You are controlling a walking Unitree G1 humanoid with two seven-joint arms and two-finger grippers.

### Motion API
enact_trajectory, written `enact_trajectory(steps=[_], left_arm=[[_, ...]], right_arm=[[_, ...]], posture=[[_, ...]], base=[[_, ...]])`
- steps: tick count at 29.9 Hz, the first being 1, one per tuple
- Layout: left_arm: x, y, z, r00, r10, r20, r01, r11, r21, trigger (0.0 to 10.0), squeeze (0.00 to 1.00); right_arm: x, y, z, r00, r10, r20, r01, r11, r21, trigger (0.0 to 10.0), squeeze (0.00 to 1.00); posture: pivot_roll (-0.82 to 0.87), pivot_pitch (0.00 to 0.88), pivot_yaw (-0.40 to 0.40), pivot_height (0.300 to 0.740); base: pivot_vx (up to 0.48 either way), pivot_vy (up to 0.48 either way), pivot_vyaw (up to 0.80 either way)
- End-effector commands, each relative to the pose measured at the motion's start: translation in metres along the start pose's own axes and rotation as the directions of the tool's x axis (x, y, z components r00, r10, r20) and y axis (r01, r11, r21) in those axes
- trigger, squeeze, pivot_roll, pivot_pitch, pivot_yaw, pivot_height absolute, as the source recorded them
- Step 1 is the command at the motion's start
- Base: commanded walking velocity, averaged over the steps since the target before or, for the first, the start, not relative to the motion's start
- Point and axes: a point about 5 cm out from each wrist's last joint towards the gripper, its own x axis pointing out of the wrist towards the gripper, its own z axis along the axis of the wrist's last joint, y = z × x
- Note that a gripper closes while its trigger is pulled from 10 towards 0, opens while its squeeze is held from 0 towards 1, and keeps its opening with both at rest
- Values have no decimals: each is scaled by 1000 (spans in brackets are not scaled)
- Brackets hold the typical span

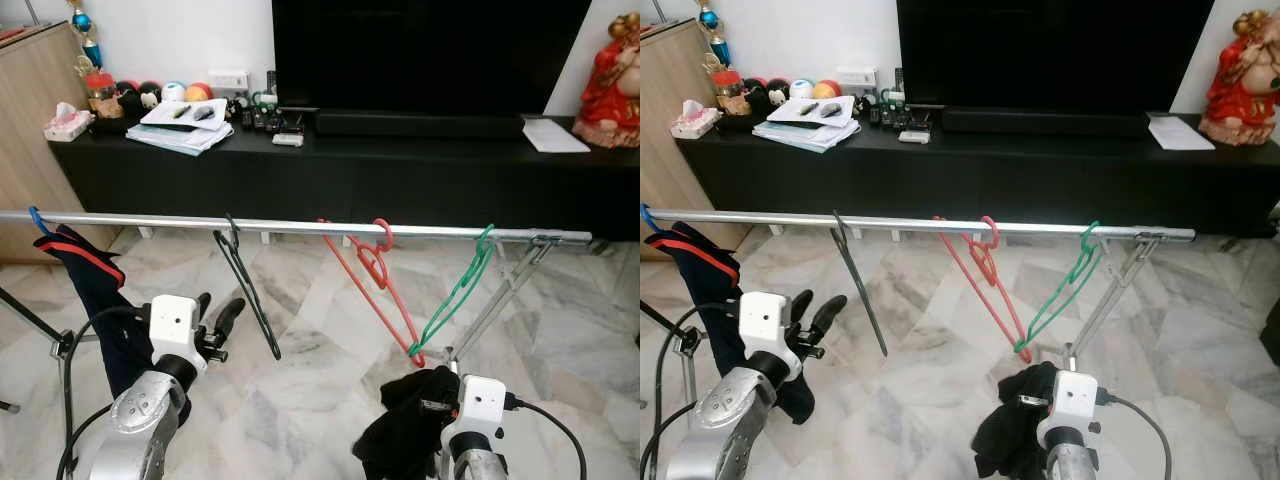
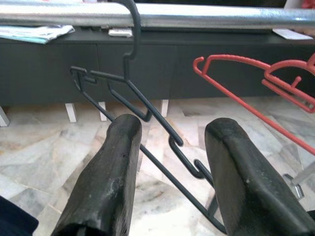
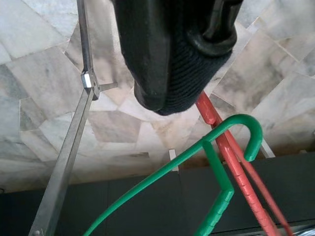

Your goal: Hang hanger

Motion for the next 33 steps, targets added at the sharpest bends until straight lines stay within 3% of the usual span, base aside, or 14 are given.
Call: enact_trajectory(steps=[1,7,9,14,33], left_arm=[[3,0,0,1000,-14,-12,14,1000,6,10000,0],[4,-1,1,1000,-11,-1,11,1000,-2,10000,0],[1,0,0,1000,4,4,-4,1000,-3,10000,0],[-2,1,-1,1000,18,6,-18,1000,-5,10000,0],[-2,-1,-2,1000,8,4,-8,1000,-9,10000,0]], right_arm=[[3,3,6,1000,10,26,-10,1000,2,10000,0],[-4,-5,2,998,-60,30,60,998,5,10000,0],[-8,-21,-1,979,-200,20,200,979,42,10000,0],[-14,-38,-10,936,-348,-48,351,929,117,10000,0],[-10,-31,-6,948,-314,-40,317,941,122,10000,0]], posture=[[36,32,16,740],[34,32,16,740],[35,34,14,740],[35,37,15,740],[37,38,19,740]], base=[[0,0,0],[0,0,0],[0,0,0],[0,0,0],[0,0,0]])
